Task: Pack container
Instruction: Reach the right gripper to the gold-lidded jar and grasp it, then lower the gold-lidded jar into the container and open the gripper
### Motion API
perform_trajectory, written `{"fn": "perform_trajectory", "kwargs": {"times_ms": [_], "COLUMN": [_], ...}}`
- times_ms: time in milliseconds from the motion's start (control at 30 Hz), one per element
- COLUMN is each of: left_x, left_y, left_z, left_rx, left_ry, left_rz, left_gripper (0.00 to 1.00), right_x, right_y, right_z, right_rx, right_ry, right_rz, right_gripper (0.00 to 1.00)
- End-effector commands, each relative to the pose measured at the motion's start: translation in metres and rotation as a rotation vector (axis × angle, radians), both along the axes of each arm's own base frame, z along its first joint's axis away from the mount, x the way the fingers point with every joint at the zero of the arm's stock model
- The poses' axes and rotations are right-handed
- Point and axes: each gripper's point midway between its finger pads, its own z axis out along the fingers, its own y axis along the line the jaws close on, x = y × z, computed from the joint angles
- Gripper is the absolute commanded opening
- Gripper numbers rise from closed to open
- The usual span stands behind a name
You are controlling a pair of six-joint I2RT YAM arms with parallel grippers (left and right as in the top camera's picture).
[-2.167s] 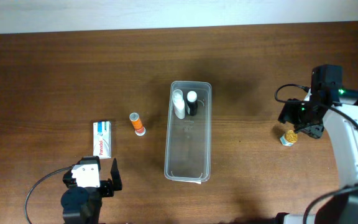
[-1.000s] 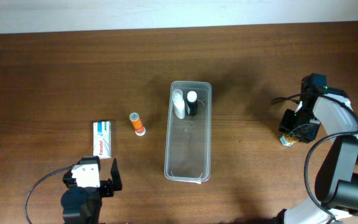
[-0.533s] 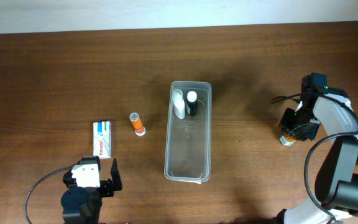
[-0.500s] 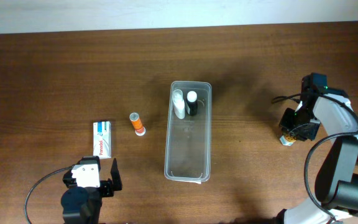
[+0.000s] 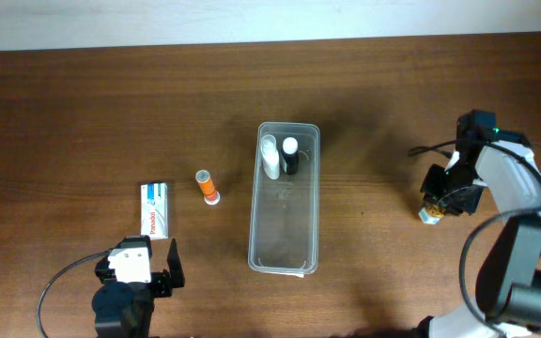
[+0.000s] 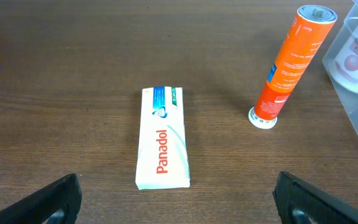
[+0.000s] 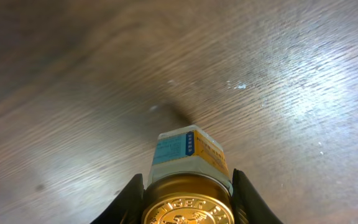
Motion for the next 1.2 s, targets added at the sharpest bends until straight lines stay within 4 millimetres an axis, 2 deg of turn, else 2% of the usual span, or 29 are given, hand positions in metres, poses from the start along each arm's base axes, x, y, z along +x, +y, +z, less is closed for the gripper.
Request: {"fn": "perform_trajectory", "kwargs": {"times_ms": [0, 100, 233, 333, 400, 533, 700, 833, 1000, 1167], "left_x": [0.0, 0.0, 0.0, 0.0, 0.0, 0.0, 0.0, 0.0, 0.0, 0.0], "left_y": [-0.001, -0.001, -0.001, -0.001, -0.001, -0.001, -0.001, -0.001, -0.001, -0.001], "left_z": [0.0, 0.0, 0.0, 0.0, 0.0, 0.0, 0.0, 0.0, 0.0, 0.0], "left_rx": [0.01, 0.01, 0.01, 0.01, 0.01, 0.01, 0.01, 0.01, 0.01, 0.01], "left_ry": [-0.004, -0.004, -0.004, -0.004, -0.004, -0.004, -0.004, -0.004, -0.005, -0.004], "left_rz": [-0.011, -0.011, -0.011, -0.011, -0.011, -0.011, -0.011, -0.011, -0.011, -0.011], "left_gripper": [0.99, 0.99, 0.99, 0.99, 0.99, 0.99, 0.99, 0.99, 1.0, 0.99], "right_x": [0.021, 0.025, 0.028, 0.03, 0.029, 0.022, 0.016, 0.017, 0.022, 0.028], "right_y": [0.016, 0.036, 0.075, 0.113, 0.149, 0.2, 0.255, 0.293, 0.324, 0.333], "right_z": [0.046, 0.07, 0.105, 0.133, 0.155, 0.17, 0.163, 0.146, 0.101, 0.047], "right_rx": [-0.018, -0.024, -0.021, -0.01, 0.008, 0.046, 0.083, 0.105, 0.105, 0.082], "right_ry": [-0.145, -0.202, -0.277, -0.36, -0.432, -0.497, -0.524, -0.519, -0.444, -0.331], "right_rz": [0.057, 0.121, 0.245, 0.361, 0.465, 0.609, 0.743, 0.826, 0.886, 0.888], "right_gripper": [0.2, 0.2, 0.2, 0.19, 0.19, 0.19, 0.19, 0.19, 0.19, 0.19]}}
